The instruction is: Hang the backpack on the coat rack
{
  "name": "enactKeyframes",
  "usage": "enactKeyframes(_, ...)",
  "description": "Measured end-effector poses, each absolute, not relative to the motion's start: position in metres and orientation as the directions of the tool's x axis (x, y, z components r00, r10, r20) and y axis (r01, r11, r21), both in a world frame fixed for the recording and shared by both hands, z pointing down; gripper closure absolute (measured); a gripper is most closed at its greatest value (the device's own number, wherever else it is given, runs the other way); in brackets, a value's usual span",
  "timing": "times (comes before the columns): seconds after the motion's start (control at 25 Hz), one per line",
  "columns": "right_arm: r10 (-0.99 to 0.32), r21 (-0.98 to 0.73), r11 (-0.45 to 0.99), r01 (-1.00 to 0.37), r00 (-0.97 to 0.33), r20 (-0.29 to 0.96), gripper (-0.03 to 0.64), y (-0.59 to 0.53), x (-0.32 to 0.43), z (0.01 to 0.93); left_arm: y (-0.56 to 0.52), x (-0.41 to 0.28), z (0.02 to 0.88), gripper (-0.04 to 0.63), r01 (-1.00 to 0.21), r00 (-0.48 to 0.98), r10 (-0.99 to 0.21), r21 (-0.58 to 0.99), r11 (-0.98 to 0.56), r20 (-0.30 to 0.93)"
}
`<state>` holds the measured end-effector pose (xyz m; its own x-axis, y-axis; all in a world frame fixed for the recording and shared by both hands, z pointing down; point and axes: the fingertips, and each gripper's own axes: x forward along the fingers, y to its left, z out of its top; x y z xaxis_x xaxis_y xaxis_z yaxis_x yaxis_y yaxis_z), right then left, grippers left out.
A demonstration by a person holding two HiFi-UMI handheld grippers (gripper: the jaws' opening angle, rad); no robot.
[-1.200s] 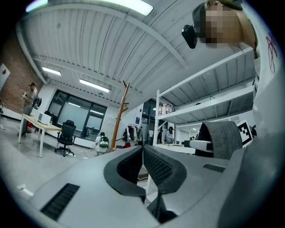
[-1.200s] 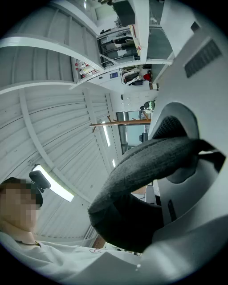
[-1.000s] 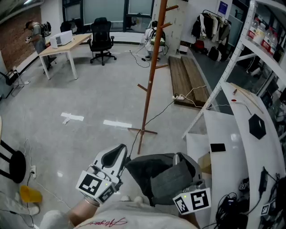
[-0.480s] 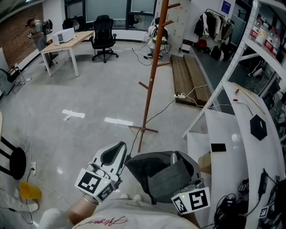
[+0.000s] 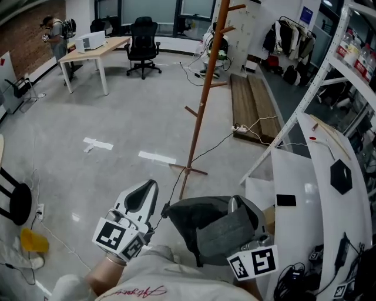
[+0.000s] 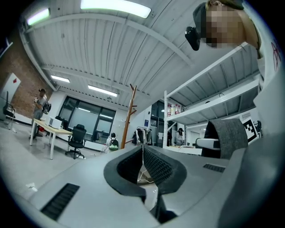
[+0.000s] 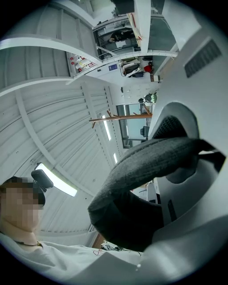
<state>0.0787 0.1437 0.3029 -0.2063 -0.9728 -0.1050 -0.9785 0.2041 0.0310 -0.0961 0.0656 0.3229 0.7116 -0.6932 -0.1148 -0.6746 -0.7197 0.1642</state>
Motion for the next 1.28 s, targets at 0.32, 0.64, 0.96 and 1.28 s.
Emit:
enactKeyframes(0.32,-0.972,0.028,0.209,-0.978,-0.211,-0.099,0.6,0.12,0.092,0.306,0.045,-0.091,0.326,0.575,-0.697,0.691,-0.715,0.162,-0.698,-0.108)
enactKeyframes(0.64,-0.972,0.021,0.21,-0.978,-0.211,-0.099,0.6,0.074,0.104,0.309,-0.003,-0.069,0.331,0.574,-0.674,0.713,-0.692,0.167,-0.72,-0.109)
enactKeyframes(0.96,-0.971,0.017,0.221,-0.975,-0.222,-0.091,0.6,0.008,0.109,0.309,-0.072,-0.051,0.333,0.574,-0.658,0.732,-0.676,0.171,-0.734,-0.086)
enactKeyframes(1.28,-0.977,0.016,0.199,-0.98,-0.2,-0.077,0.6,-0.064,0.12,0.307,-0.149,-0.028,0.323,0.575,-0.618,0.765,-0.635,0.154,-0.771,-0.108)
